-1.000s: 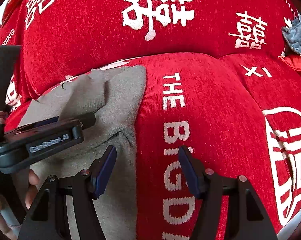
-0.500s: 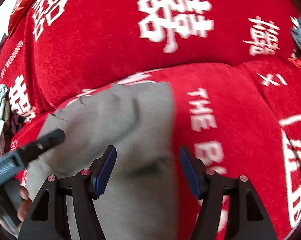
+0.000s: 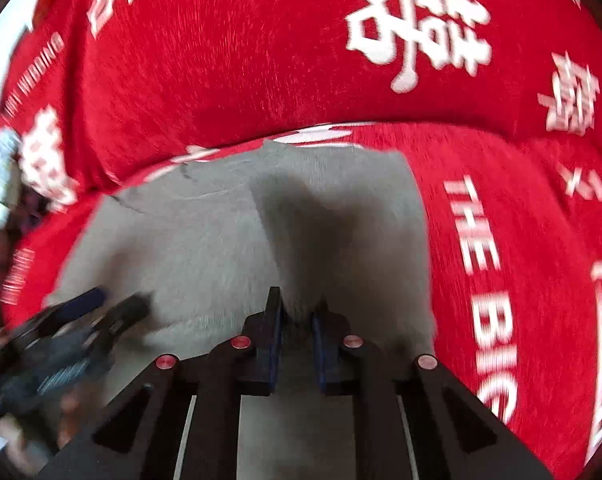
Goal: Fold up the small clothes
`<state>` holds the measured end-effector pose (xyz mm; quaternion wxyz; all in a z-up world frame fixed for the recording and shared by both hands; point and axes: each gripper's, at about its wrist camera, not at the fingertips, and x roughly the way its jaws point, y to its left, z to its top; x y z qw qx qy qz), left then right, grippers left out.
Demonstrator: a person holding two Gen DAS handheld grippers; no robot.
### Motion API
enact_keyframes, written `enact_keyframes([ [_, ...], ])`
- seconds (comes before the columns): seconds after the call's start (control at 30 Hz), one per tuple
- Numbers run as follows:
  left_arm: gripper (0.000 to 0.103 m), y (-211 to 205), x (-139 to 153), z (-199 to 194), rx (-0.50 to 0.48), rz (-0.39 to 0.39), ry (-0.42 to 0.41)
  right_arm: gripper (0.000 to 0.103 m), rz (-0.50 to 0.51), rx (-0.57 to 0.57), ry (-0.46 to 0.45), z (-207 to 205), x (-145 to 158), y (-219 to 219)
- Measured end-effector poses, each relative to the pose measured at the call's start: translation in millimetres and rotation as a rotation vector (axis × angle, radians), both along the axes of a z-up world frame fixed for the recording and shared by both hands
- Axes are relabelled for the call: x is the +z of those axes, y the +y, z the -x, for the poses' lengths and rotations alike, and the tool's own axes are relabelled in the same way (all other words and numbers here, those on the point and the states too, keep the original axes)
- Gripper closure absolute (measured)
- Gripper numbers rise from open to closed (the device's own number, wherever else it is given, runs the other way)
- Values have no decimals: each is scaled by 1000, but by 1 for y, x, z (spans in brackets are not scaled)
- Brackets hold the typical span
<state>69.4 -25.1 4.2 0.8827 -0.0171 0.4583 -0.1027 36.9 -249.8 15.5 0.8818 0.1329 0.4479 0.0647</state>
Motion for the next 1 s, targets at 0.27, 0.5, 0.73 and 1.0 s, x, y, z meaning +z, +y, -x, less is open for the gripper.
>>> enact_keyframes([
  [0.27, 9, -4, -1, 3, -30, -27, -23, 38, -298, -59, -39, 18, 0, -45],
  [0.5, 9, -6, -3, 6, -31, -39, -36, 40, -428, -98, 37, 1, -11, -50],
  [0.73, 7, -8, -4, 5, -34, -47, -35, 95, -446, -128, 89, -4, -21, -59],
  [1.0, 7, 31, 6, -26, 87, -5, 35, 95, -92, 57, -205, -3, 43, -9],
])
